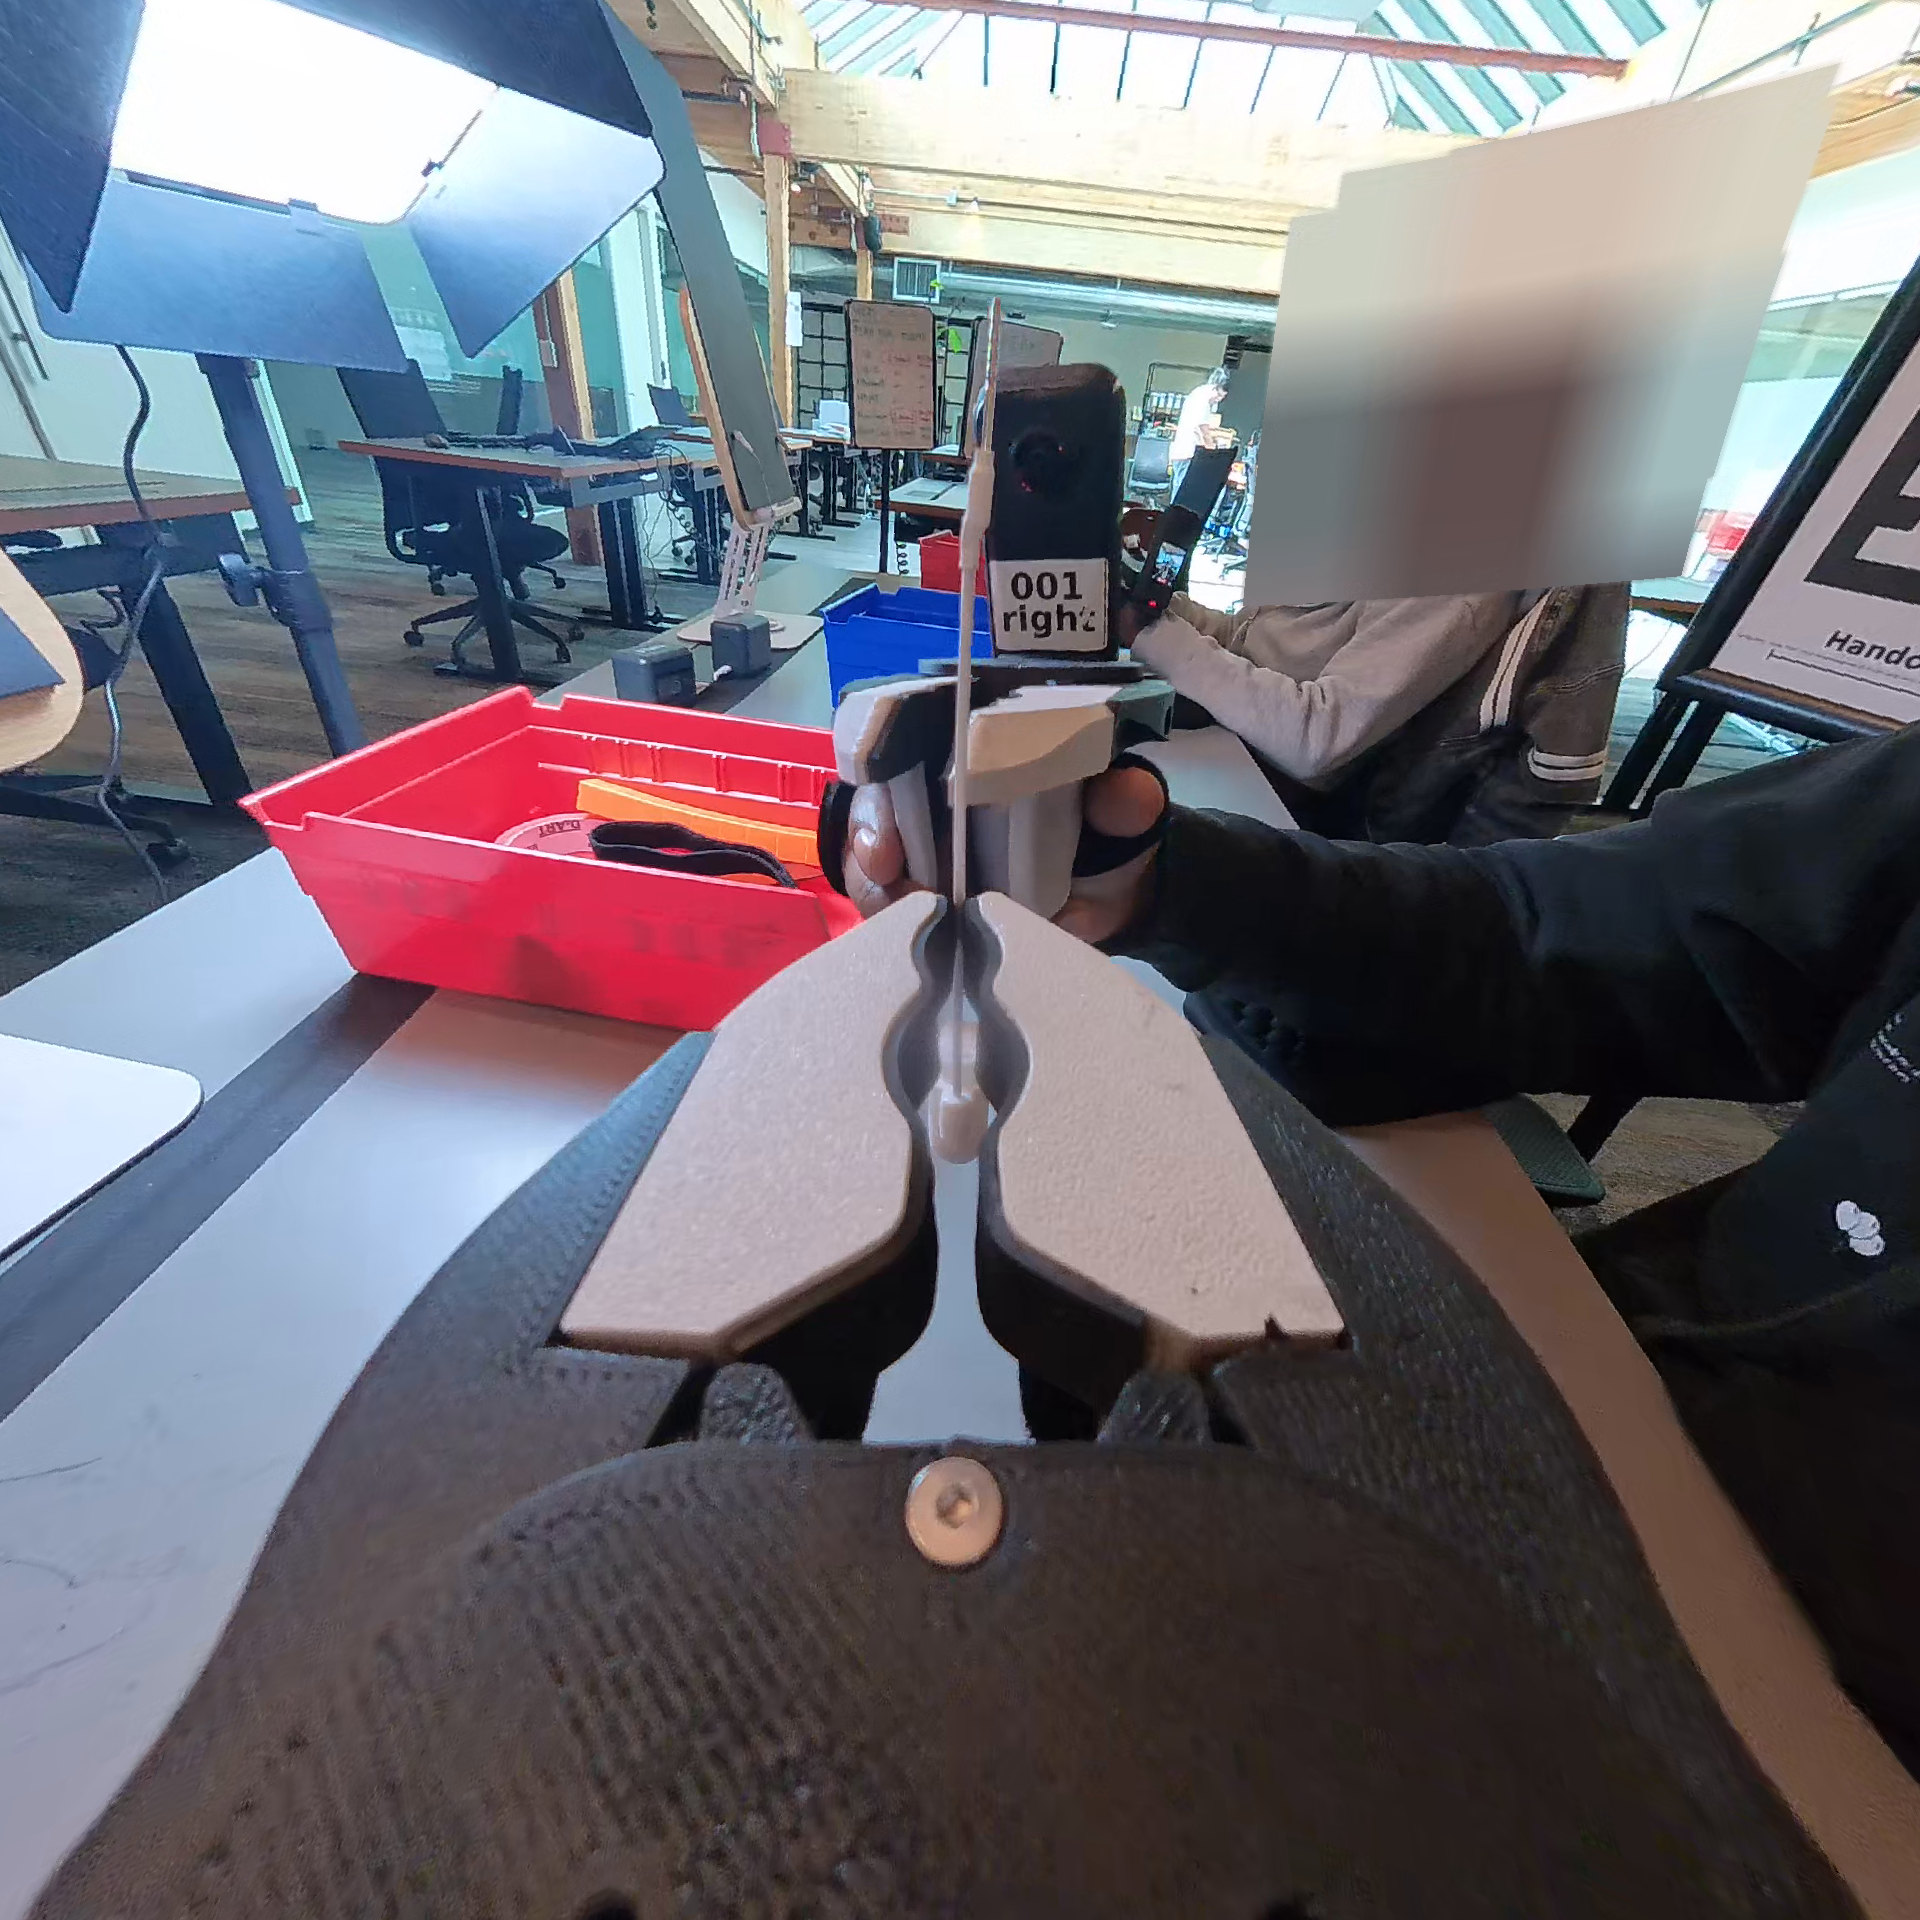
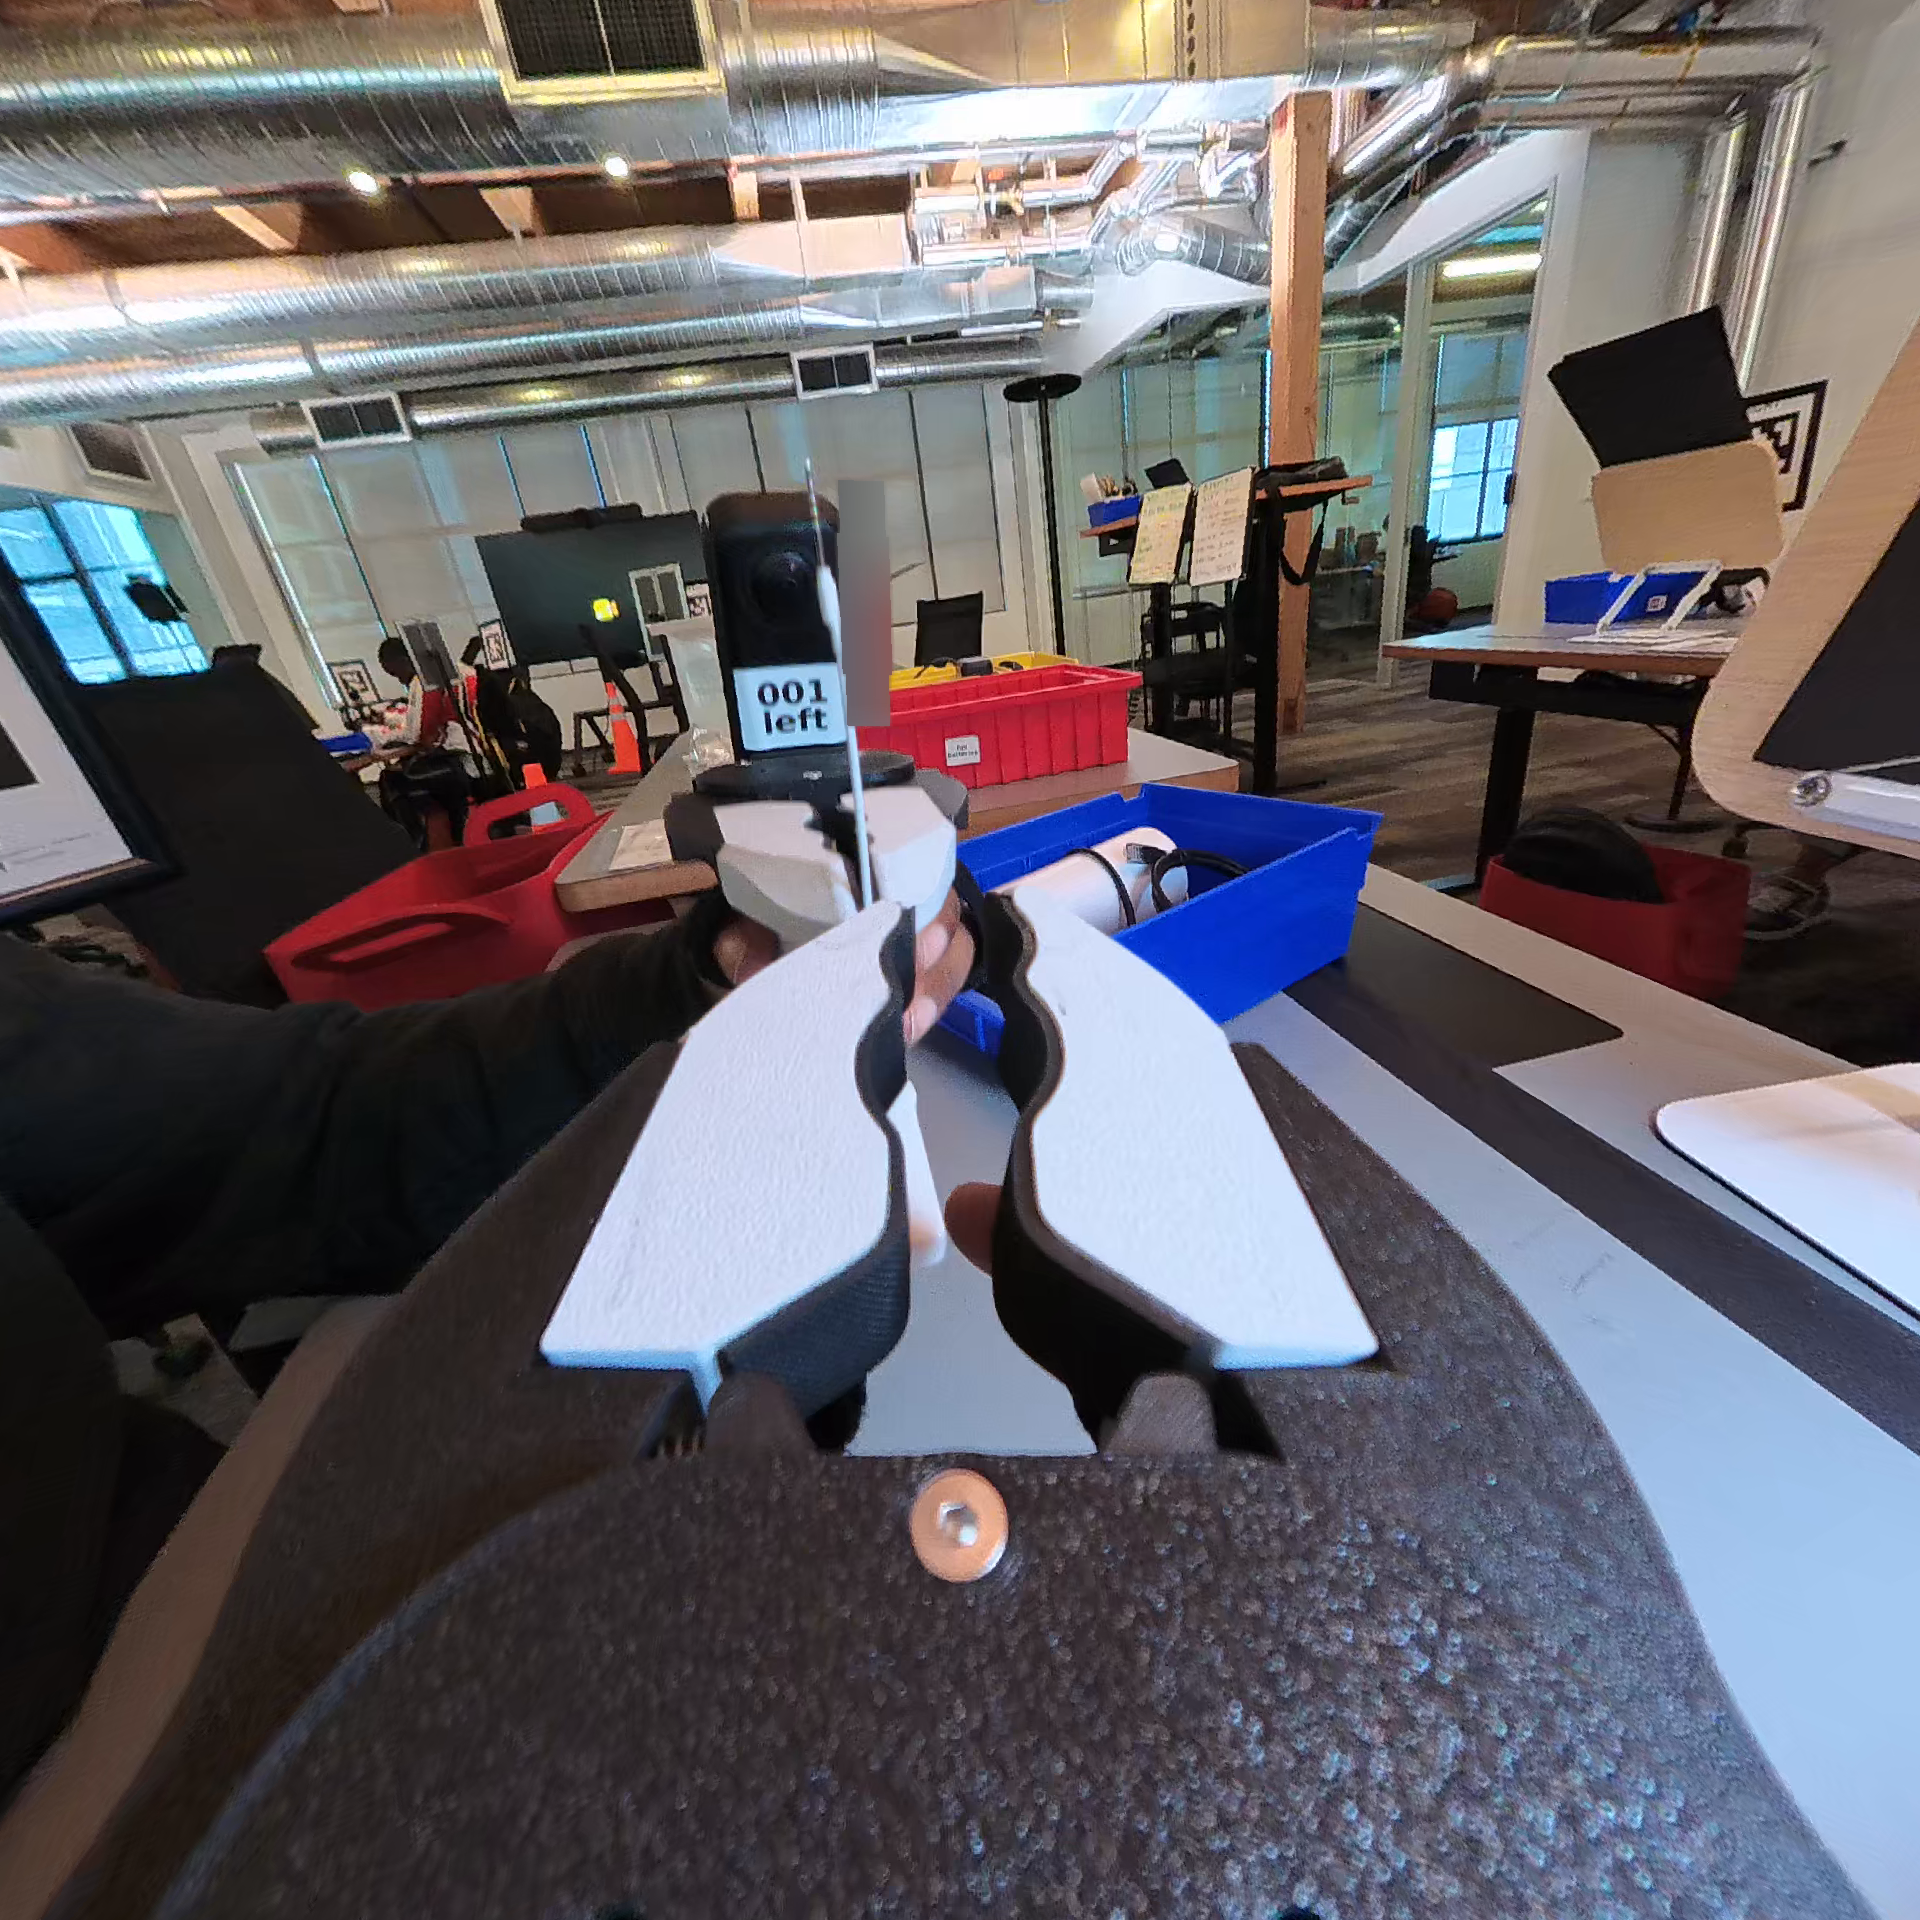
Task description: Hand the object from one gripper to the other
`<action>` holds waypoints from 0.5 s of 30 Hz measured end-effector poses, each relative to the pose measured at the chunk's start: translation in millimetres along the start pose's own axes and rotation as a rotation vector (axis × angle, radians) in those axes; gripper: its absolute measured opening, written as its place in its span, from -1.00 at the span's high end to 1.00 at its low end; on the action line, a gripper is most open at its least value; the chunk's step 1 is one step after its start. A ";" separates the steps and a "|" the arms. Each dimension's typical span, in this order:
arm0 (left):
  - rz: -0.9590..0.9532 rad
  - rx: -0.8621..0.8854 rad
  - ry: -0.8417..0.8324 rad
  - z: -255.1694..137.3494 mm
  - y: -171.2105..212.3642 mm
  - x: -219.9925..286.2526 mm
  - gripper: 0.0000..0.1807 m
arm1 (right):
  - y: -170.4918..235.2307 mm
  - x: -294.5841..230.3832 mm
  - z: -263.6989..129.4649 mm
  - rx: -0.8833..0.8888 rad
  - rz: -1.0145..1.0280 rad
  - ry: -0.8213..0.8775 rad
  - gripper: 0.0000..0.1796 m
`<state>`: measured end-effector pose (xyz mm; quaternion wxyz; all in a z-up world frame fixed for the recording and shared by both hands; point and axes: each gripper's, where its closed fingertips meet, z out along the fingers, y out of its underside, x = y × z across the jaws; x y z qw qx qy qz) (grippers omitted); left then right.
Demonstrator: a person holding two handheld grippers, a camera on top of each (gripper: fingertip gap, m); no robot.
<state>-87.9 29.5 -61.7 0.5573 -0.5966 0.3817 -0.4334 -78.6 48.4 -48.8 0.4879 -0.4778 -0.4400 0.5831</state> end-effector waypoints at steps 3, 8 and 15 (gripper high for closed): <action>-0.005 0.005 0.000 -0.6 -0.3 -0.9 0.99 | 13.2 -4.9 4.1 -0.061 -0.007 -0.033 0.85; -0.016 0.009 0.002 3.4 2.0 -0.2 0.99 | 37.5 -19.2 16.9 -0.181 -0.075 -0.067 0.88; -0.006 -0.008 0.008 8.8 7.0 2.8 0.99 | 39.3 -17.1 18.9 -0.182 -0.075 -0.047 0.98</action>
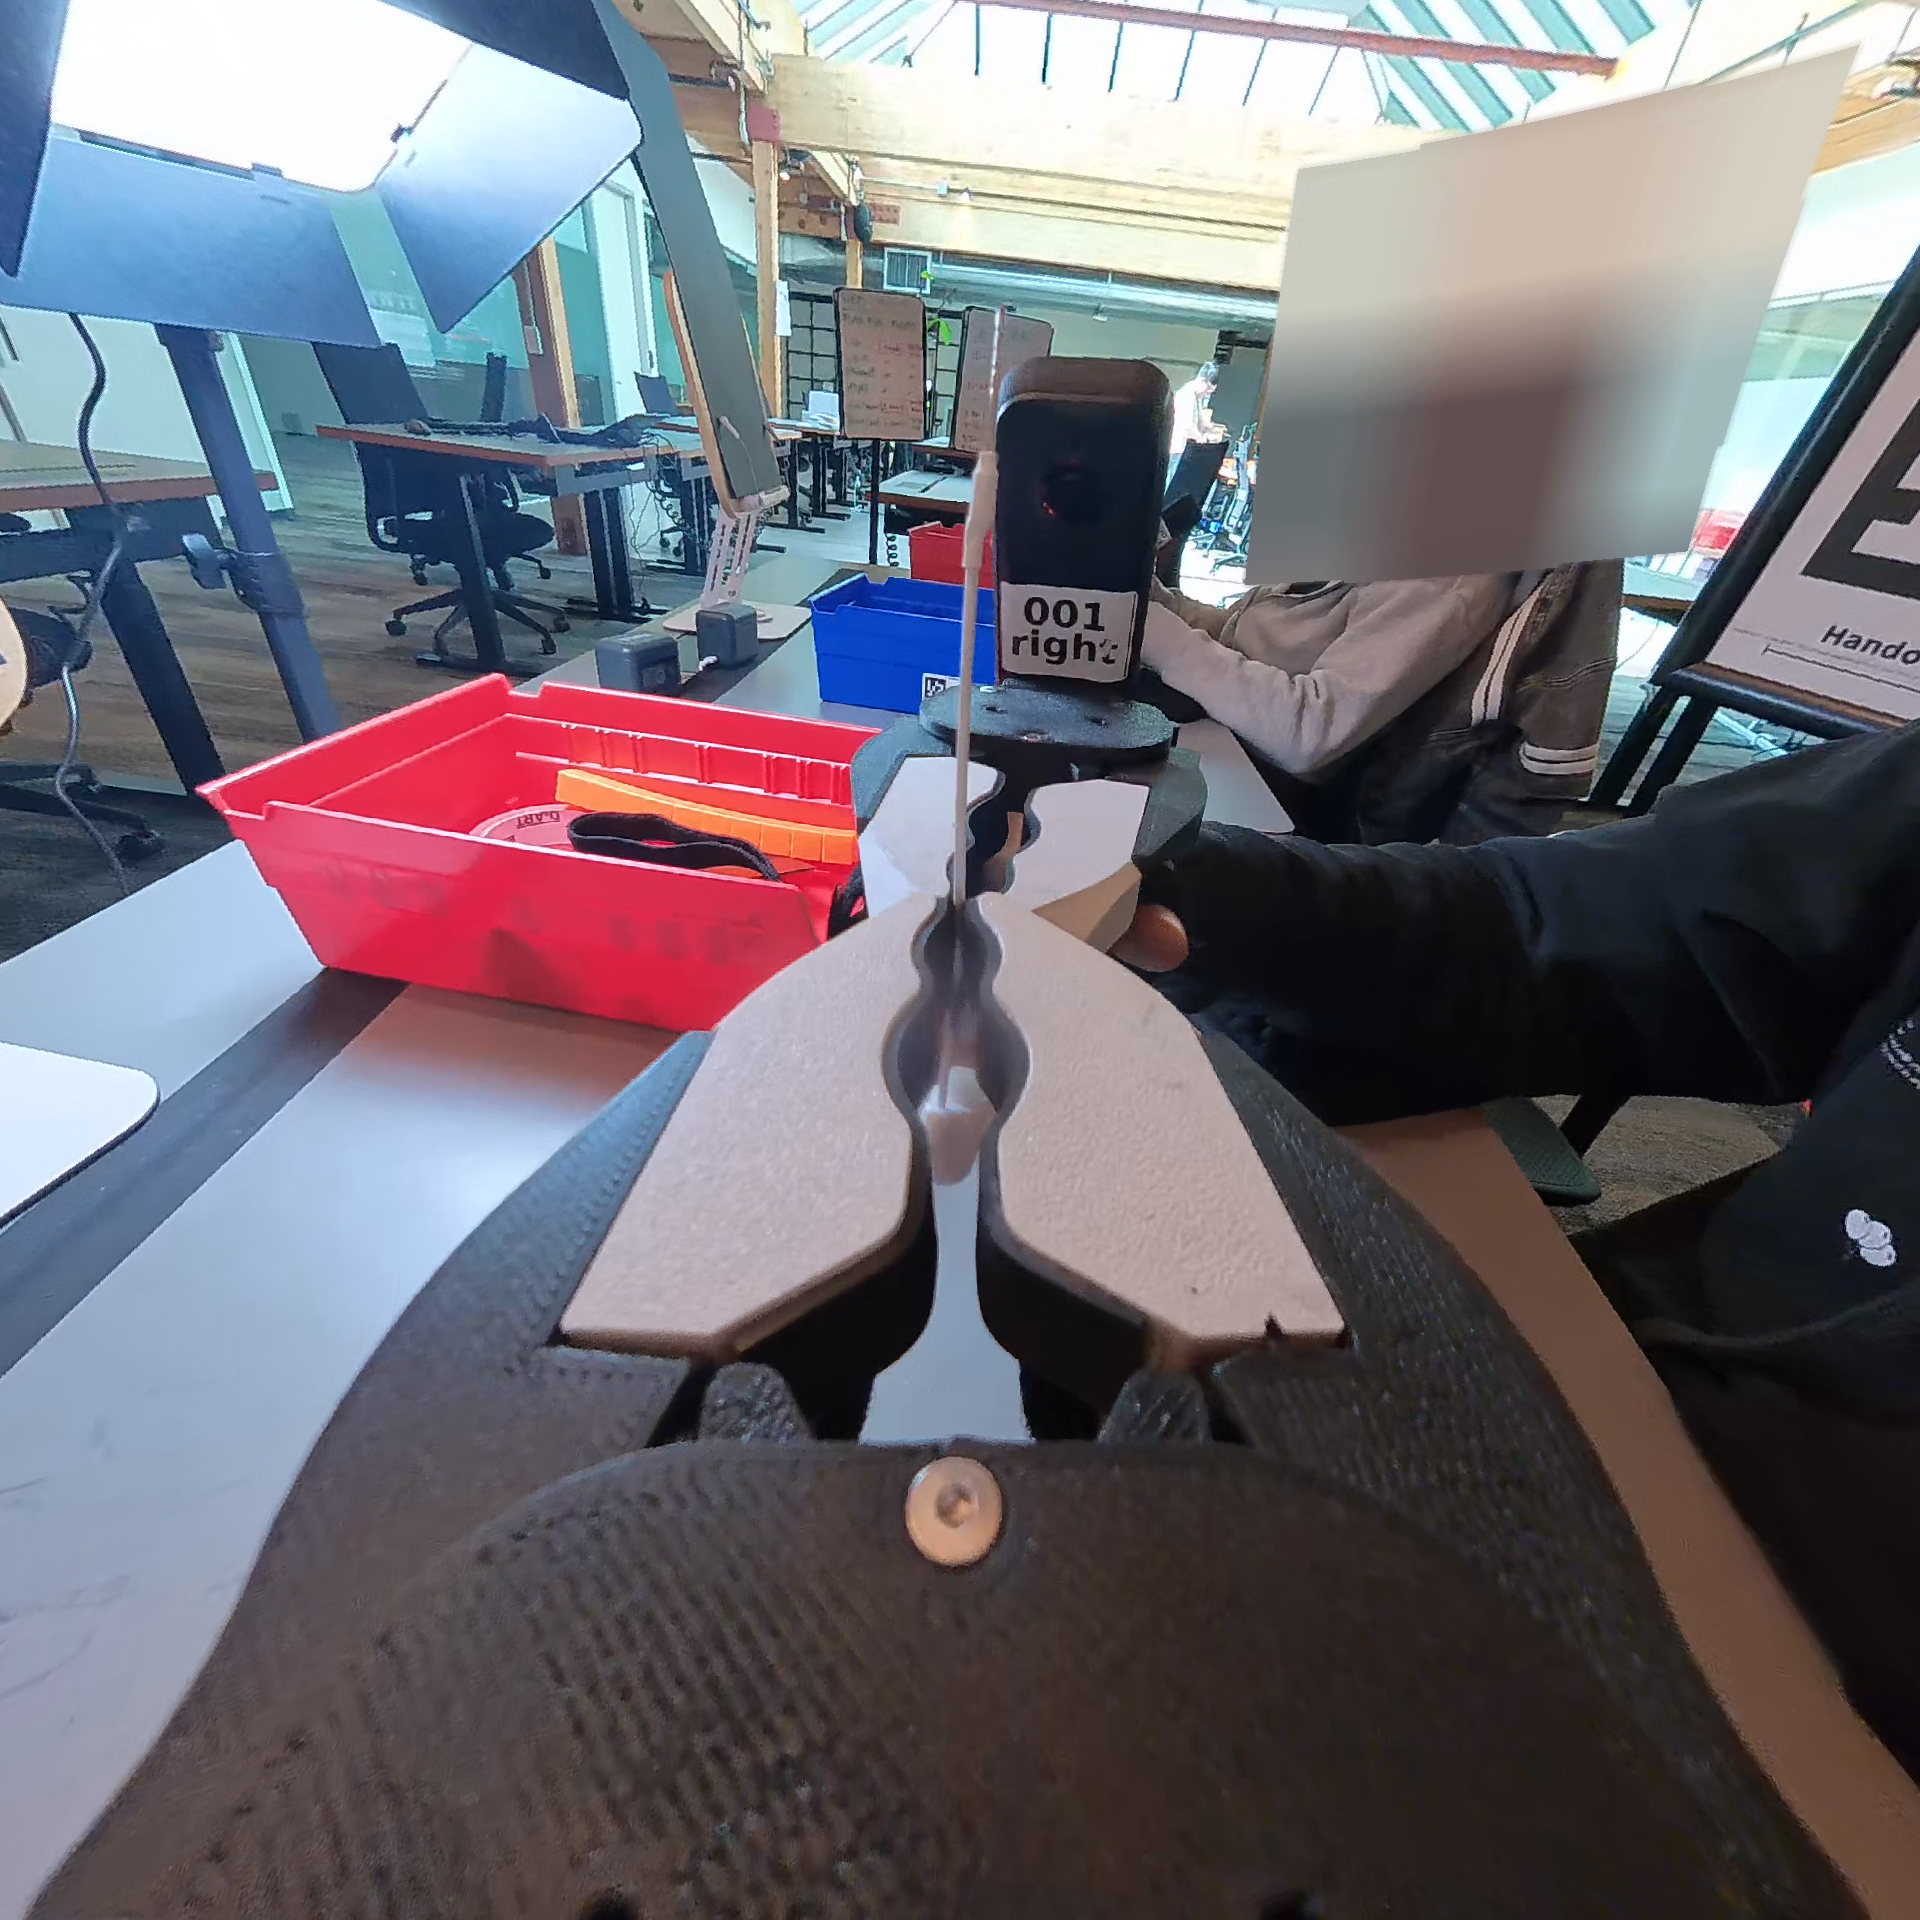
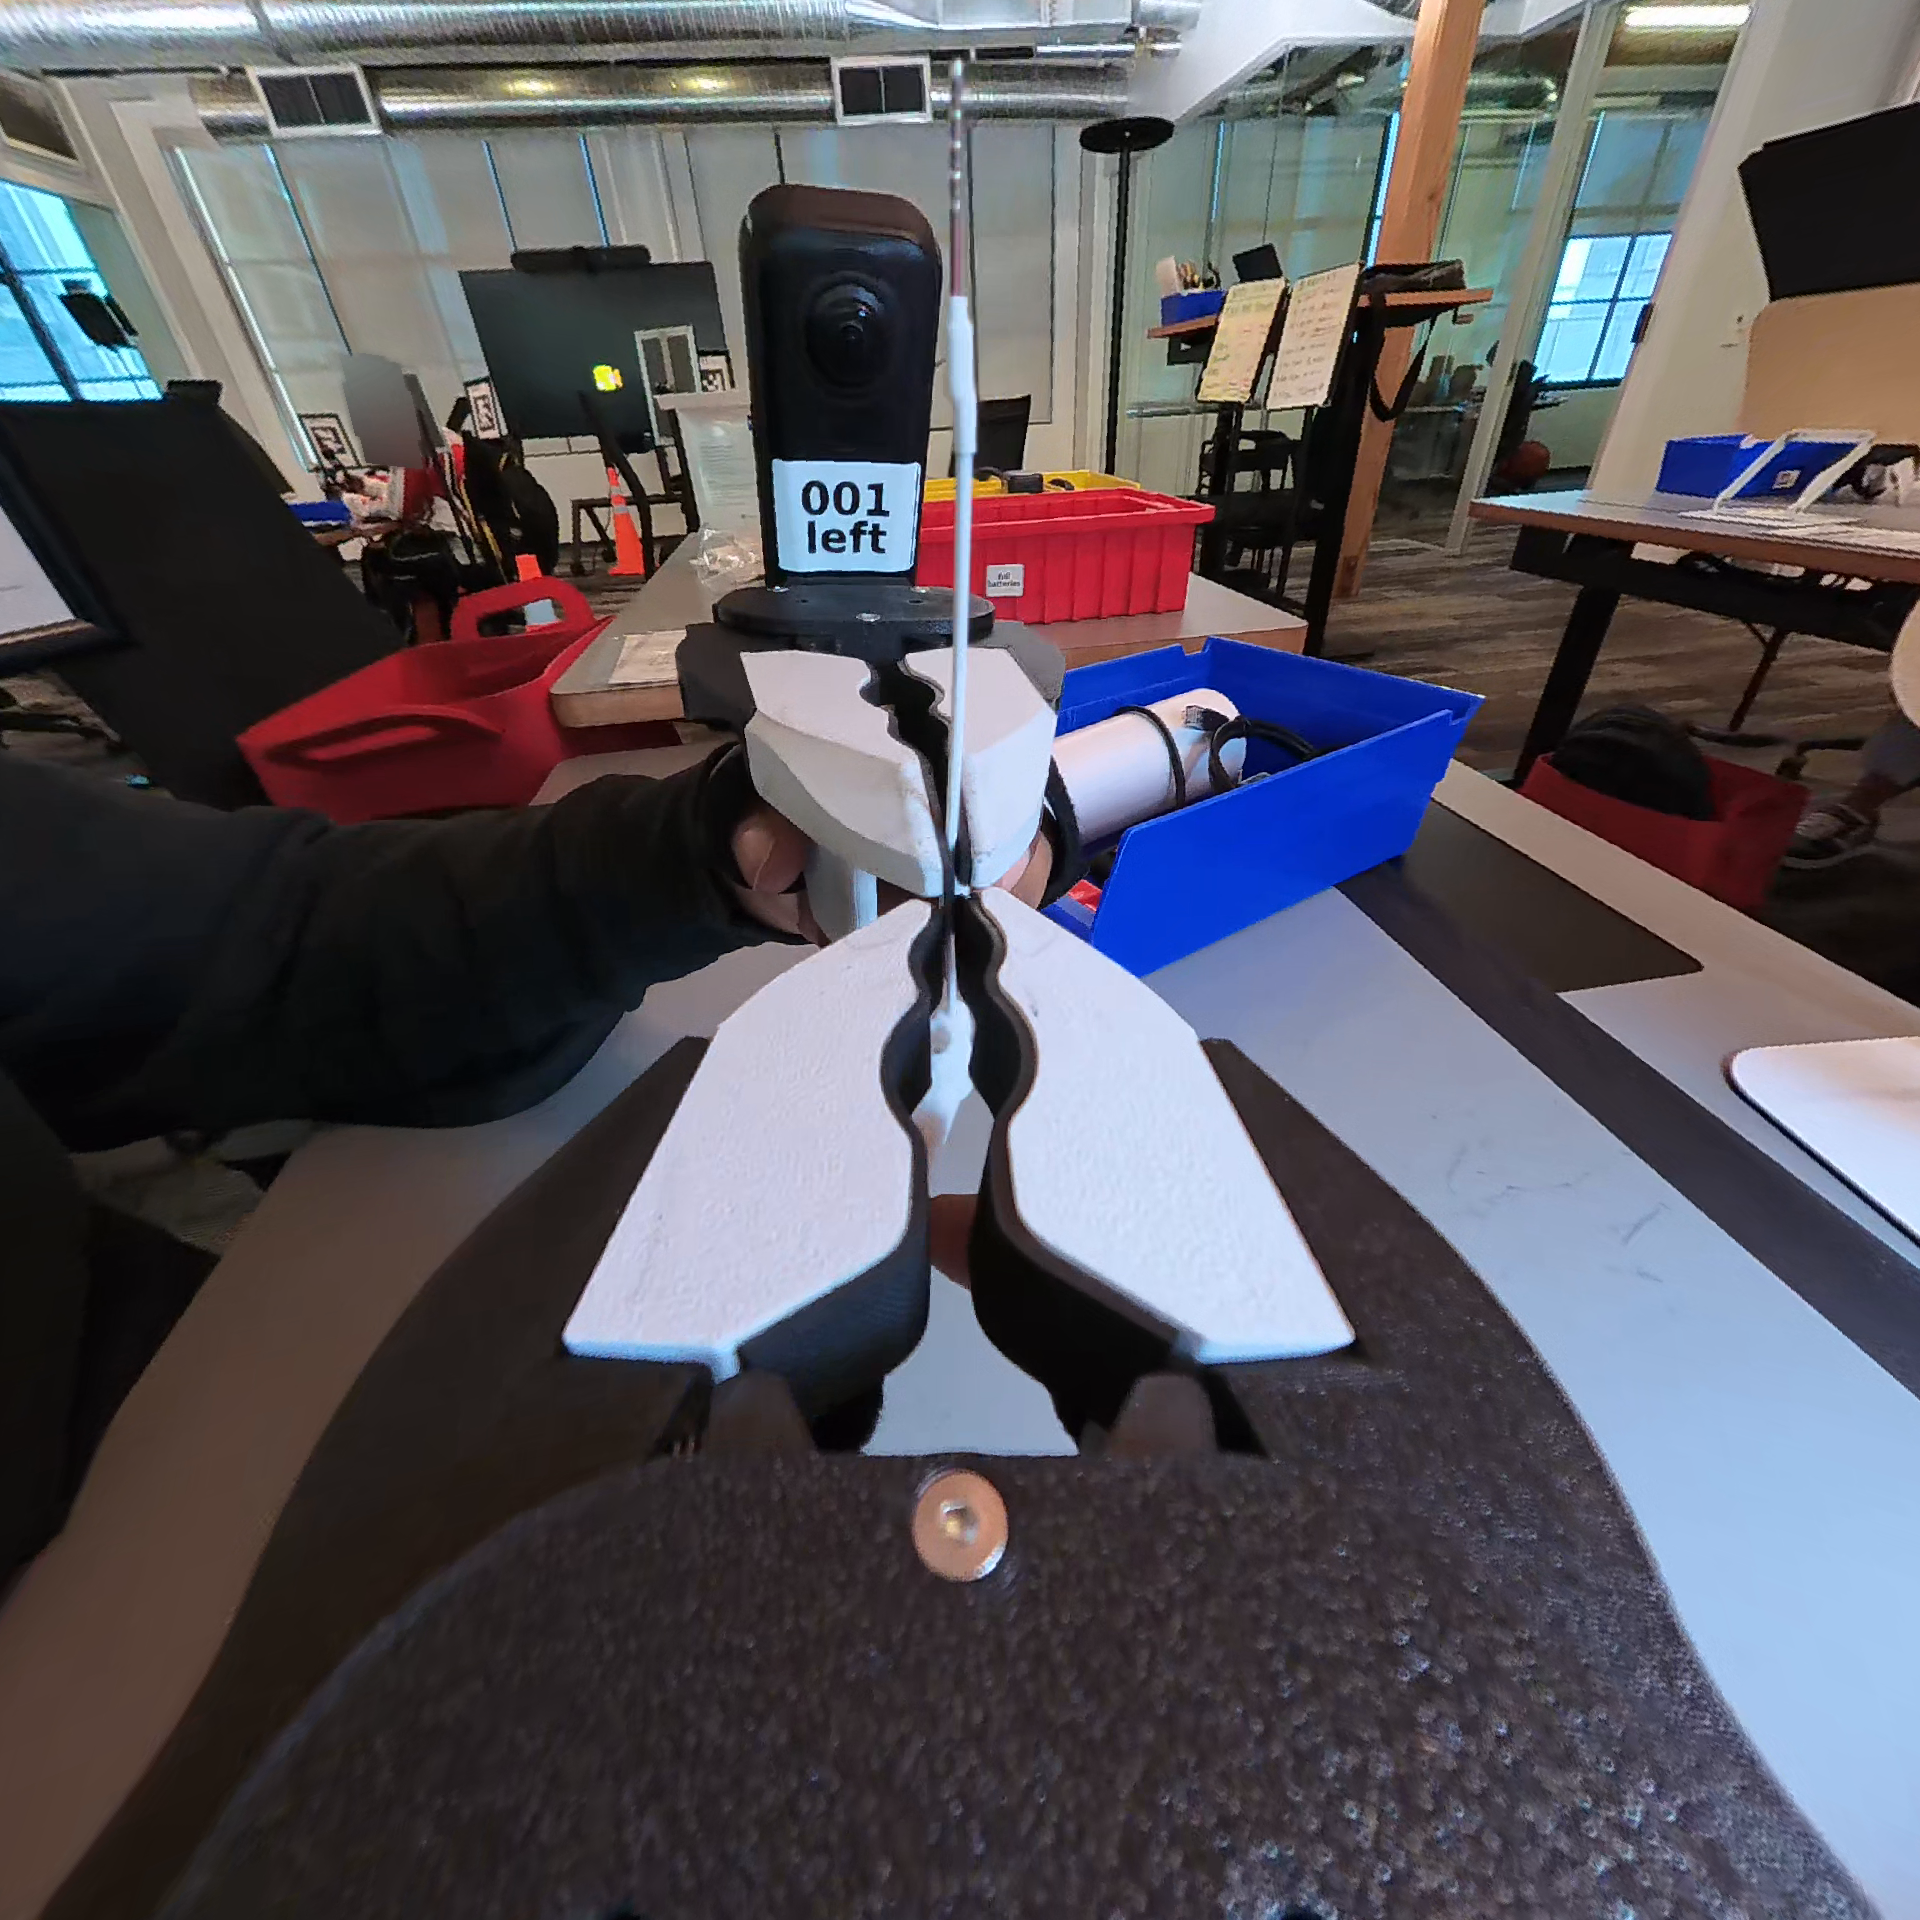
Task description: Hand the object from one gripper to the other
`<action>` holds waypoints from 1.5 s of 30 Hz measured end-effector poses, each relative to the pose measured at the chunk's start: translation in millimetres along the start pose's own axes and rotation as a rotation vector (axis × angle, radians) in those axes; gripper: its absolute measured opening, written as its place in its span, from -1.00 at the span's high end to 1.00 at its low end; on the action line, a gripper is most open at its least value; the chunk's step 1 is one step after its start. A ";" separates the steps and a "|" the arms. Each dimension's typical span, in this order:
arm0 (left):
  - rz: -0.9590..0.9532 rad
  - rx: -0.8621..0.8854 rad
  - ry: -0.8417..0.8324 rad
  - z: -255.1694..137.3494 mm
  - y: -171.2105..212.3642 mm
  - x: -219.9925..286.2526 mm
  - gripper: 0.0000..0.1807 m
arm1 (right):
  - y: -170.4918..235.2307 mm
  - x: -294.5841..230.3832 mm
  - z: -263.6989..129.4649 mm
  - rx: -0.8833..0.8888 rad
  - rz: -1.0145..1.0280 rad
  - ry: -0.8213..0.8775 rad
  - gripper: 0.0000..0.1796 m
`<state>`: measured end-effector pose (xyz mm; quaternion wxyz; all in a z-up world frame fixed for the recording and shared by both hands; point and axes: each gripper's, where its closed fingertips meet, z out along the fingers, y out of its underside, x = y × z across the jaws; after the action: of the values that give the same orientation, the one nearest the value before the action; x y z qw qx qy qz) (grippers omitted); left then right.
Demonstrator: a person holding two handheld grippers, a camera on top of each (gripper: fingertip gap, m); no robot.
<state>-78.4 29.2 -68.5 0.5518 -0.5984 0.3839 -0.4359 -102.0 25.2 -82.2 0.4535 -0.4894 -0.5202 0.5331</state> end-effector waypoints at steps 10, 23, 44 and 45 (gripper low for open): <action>-0.032 -0.026 -0.004 -10.1 5.2 -6.9 0.83 | -10.2 9.5 -9.9 0.041 -0.017 0.041 0.98; 0.011 -0.084 0.002 1.3 19.6 -4.1 0.99 | -10.5 8.9 -7.8 0.047 0.016 0.035 0.87; -0.017 0.027 -0.055 -6.7 1.7 -13.8 0.88 | 3.2 9.0 -7.4 -0.039 0.000 0.019 0.87; -0.026 0.035 -0.042 -9.0 0.6 -13.5 0.83 | 1.1 9.5 -8.5 -0.027 0.004 0.020 0.87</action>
<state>-91.3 38.8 -70.3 0.5646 -0.6026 0.3567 -0.4369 -94.5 35.6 -83.7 0.4510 -0.5019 -0.5220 0.5218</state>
